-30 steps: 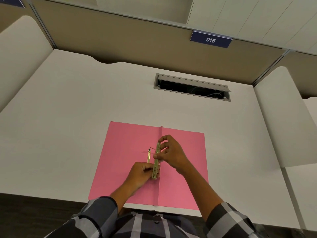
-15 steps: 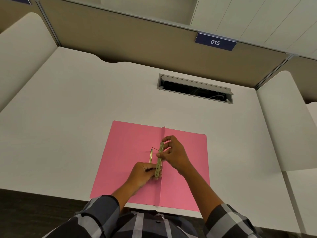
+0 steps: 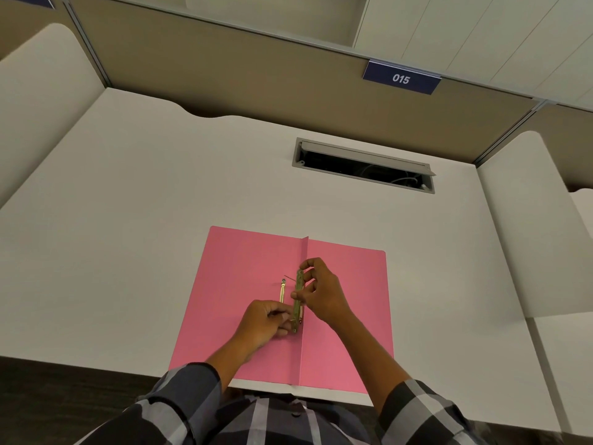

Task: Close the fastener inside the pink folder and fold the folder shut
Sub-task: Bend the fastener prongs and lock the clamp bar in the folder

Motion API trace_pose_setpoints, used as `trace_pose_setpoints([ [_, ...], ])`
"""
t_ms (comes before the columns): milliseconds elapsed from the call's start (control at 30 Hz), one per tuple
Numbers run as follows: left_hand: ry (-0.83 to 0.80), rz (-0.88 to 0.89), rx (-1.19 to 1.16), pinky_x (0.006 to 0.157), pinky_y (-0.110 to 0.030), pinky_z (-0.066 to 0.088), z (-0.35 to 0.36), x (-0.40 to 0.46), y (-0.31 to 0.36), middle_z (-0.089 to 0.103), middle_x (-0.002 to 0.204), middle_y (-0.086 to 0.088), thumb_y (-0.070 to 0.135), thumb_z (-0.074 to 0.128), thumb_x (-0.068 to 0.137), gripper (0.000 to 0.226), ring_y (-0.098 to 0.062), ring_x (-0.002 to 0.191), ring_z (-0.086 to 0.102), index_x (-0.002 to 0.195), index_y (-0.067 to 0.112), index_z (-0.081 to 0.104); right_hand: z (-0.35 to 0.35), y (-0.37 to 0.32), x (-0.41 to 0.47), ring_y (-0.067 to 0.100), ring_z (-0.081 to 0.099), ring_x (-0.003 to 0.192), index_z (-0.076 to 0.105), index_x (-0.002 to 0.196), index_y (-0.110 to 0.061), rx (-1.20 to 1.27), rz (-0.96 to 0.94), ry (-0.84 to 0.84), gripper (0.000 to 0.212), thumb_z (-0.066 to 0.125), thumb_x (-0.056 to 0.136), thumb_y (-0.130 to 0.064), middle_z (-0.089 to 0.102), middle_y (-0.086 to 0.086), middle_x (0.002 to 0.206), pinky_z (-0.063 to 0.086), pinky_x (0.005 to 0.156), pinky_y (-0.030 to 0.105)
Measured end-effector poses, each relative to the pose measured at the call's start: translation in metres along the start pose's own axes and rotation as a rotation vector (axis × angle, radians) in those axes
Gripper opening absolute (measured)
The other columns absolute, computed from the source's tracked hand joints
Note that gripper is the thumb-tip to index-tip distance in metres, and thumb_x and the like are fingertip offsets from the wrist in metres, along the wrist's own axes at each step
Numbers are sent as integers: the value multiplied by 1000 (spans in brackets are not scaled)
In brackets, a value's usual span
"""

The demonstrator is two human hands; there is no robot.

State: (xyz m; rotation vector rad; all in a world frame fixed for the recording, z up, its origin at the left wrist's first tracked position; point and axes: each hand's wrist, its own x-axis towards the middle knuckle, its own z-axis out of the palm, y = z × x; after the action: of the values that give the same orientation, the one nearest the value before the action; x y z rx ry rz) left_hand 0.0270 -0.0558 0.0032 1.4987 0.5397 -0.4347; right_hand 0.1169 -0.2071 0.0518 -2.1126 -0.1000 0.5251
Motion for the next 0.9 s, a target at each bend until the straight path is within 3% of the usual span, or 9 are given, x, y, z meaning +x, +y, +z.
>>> trace_pose_setpoints([
  [133,108,31,-39,73,-33,68,-5,11,12,83,92,-10,4,61,104,22,-23,81,82,122,8,73,4,6,0,10,62,65,56,116,-21,-19,17,9,56,89,78,3,67,5,94,57,55,17],
  [233,149,49,-71,77,-37,68,-5,20,23,82,99,-11,2,58,105,31,-25,85,81,134,8,67,7,11,1,8,62,60,56,117,-21,-28,13,26,50,79,84,10,66,8,97,56,54,17],
  [400,120,57,-132,76,-29,67,1,30,32,81,105,-14,-5,57,103,34,-25,89,82,136,0,65,7,13,0,19,63,62,56,119,-22,-36,-14,44,48,66,89,15,66,6,101,61,58,45],
  [533,98,74,-169,73,-27,67,6,30,33,83,100,-11,-4,60,103,30,-22,85,83,130,3,70,6,16,0,16,64,60,56,119,-23,4,-14,59,49,71,88,12,67,6,102,62,56,36],
  [667,124,103,-218,78,-31,68,7,31,31,83,102,-16,-2,61,102,27,-29,91,82,126,5,72,7,17,0,19,64,60,57,118,-22,32,-5,64,50,71,86,14,68,9,102,62,59,48],
  [900,88,128,-238,85,-38,67,10,33,32,84,103,-10,-1,68,98,22,-29,91,82,114,10,80,6,20,-2,12,63,56,57,117,-27,32,-11,71,51,68,87,13,69,3,101,62,57,40],
])
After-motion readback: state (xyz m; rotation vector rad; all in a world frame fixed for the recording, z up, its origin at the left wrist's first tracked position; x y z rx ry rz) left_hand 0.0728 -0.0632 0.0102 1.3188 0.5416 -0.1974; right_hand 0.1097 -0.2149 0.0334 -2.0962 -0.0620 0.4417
